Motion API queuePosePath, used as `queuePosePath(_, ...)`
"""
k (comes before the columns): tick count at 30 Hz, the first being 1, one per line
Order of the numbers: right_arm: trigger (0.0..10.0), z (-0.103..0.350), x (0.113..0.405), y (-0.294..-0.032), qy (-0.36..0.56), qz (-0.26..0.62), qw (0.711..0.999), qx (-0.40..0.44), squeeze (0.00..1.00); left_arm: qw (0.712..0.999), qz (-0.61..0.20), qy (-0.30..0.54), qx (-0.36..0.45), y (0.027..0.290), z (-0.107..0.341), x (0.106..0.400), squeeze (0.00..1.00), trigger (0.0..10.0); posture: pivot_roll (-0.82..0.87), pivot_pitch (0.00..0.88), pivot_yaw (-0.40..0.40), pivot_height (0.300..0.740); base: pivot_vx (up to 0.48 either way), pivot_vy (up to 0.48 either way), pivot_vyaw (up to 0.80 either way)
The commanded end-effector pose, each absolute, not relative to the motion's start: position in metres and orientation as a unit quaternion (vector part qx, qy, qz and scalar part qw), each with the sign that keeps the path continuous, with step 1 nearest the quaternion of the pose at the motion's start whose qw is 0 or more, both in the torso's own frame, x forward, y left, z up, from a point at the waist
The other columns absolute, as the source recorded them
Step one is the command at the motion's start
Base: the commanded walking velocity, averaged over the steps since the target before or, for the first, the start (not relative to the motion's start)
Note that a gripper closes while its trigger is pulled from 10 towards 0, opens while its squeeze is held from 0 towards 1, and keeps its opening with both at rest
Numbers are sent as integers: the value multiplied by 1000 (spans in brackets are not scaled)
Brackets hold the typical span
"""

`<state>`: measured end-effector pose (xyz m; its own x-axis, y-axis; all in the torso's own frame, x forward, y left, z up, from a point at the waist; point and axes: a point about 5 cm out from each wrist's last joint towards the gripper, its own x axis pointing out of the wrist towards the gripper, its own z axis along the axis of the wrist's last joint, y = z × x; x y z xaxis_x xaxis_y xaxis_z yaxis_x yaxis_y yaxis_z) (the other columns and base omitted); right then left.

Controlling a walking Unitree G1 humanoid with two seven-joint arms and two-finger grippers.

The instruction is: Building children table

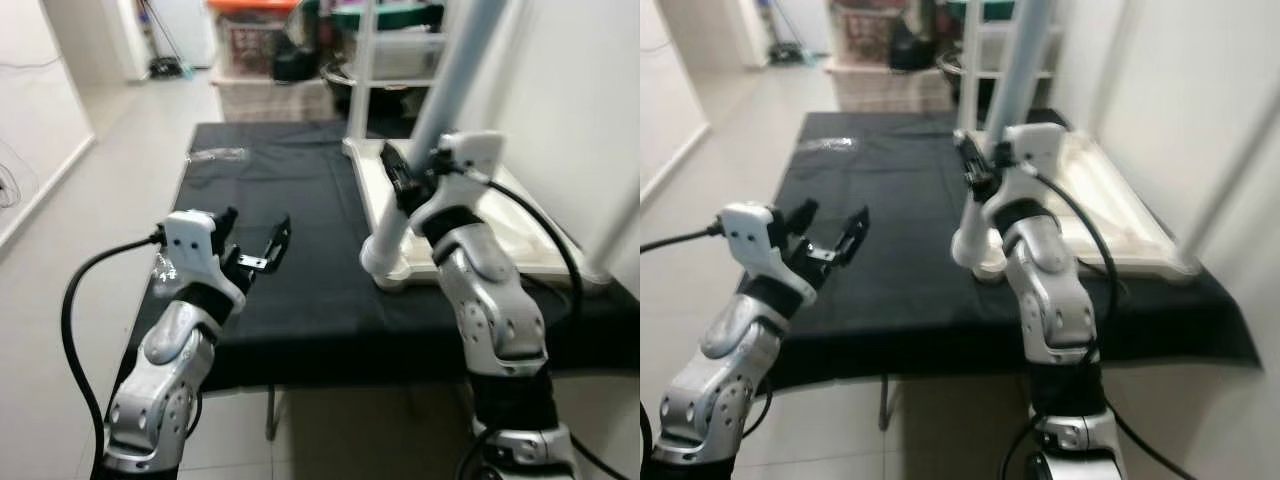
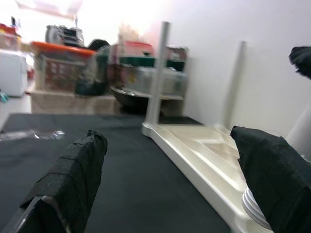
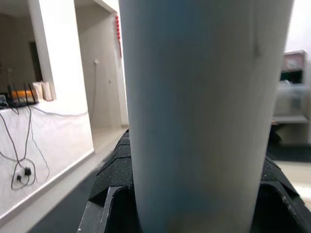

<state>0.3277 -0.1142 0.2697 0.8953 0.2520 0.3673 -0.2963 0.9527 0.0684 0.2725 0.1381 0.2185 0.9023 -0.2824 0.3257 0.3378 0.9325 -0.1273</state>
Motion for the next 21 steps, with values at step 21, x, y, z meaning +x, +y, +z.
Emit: queuePosePath(21, 10000, 264, 328, -118, -165, 125, 976, 69, 0, 969, -174, -140, -110, 135, 214, 270, 0, 10000, 52, 0, -71, 740, 43, 0, -229)
